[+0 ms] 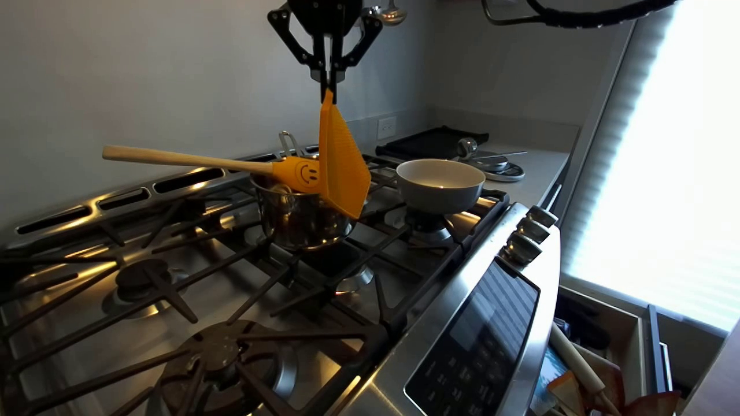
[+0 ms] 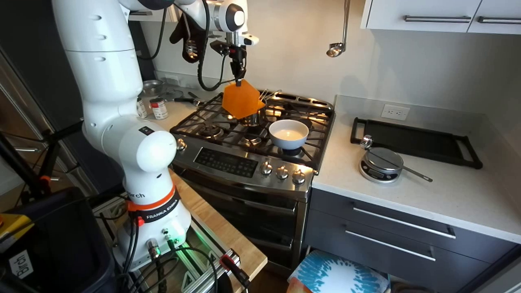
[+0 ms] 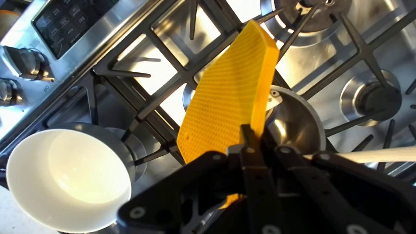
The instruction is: Move the rubber placemat from the right rear plate onto the left front plate of the stove
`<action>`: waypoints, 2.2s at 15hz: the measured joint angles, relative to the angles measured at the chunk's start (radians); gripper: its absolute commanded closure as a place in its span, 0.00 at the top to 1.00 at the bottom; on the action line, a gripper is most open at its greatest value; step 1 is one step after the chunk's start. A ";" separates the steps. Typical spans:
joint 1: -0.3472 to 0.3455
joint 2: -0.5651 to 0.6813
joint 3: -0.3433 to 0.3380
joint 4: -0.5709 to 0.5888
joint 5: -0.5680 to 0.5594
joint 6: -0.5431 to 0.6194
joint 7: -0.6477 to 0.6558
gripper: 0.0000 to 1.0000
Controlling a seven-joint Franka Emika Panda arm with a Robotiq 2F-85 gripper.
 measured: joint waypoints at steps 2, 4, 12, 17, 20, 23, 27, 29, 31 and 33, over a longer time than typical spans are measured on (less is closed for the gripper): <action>-0.001 0.005 0.000 0.005 -0.002 0.007 -0.015 0.01; 0.001 0.026 0.002 0.029 -0.007 0.013 -0.061 0.01; 0.085 0.102 0.036 0.165 -0.129 0.013 -0.163 0.01; 0.102 0.147 0.038 0.237 -0.130 0.014 -0.246 0.06; 0.101 0.162 0.036 0.245 -0.130 0.014 -0.255 0.01; 0.096 0.175 0.041 0.245 -0.047 0.042 -0.355 0.01; 0.088 0.188 0.066 0.244 0.111 -0.026 -0.474 0.01; 0.095 0.181 0.076 0.246 0.130 -0.097 -0.459 0.01; 0.109 0.178 0.088 0.257 0.132 -0.172 -0.430 0.01; 0.124 0.181 0.097 0.267 0.137 -0.230 -0.409 0.01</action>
